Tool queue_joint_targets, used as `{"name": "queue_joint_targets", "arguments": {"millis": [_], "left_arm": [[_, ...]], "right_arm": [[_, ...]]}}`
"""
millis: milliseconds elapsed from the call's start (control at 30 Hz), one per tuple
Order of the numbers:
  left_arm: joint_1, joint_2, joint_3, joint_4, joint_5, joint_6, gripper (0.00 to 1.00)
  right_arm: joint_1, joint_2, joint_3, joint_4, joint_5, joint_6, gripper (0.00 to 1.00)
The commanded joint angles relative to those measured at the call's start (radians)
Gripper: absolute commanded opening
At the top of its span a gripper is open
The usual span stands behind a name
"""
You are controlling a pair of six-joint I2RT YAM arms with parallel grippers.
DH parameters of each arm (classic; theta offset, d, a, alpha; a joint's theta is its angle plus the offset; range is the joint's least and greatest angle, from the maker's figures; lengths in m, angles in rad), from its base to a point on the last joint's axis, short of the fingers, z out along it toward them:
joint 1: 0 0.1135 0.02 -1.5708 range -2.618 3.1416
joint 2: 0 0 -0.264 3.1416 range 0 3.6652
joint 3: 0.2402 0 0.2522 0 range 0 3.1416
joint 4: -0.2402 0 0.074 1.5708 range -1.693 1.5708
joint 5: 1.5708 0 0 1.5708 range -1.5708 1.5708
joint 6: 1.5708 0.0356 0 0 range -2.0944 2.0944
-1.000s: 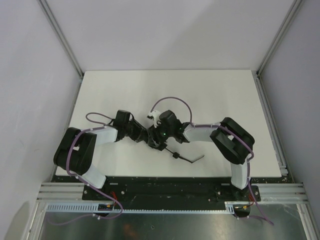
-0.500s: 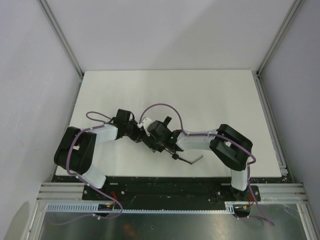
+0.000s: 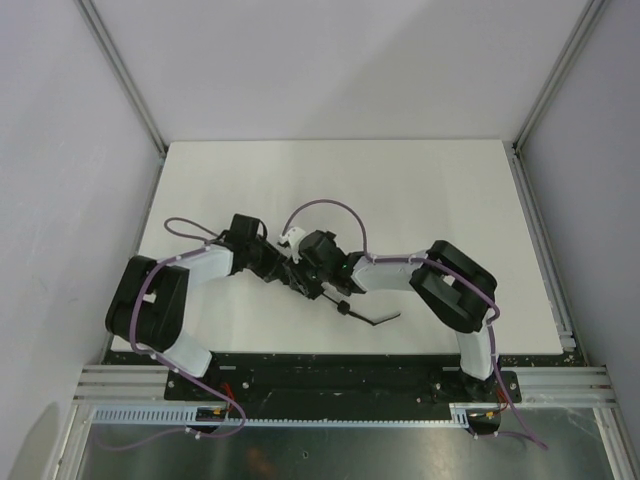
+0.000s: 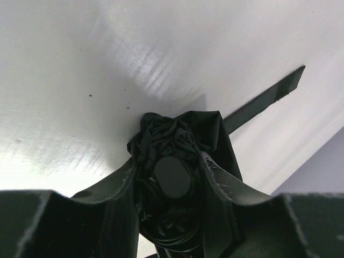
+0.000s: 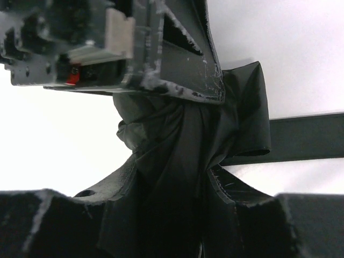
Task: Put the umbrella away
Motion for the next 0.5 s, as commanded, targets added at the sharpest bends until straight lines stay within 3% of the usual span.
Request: {"name": "queue_joint_targets", "arguments": {"millis": [0,67,167,267,467], "left_arm": [[-0.006,-0.040,0.007,-0.179,-0.075,0.174,0.51],[0.005,-0.078,0.021,-0.165,-0.090,0.215,0.73],[0.036,-0.138,0.011,-0.124,-0.074,0.260,0.93],[0.063,-0.176,-0.019,-0.090,-0.015,0.272,0.99],[0.064,-0.136,-0.075,-0.009,0.087,0.243,0.99]], "right_arm": [[-0.067,0.157,-0.110,-0.030,-0.266,0.181,0.00],[-0.088,0.179,-0.117,-0.014,-0.328,0.213,0.00],[-0.118,0.196,-0.123,0.009,-0.404,0.262,0.00],[-0.150,0.203,-0.123,0.030,-0.476,0.311,0.00],[-0.198,0.234,-0.125,0.108,-0.603,0.394,0.00]]}}
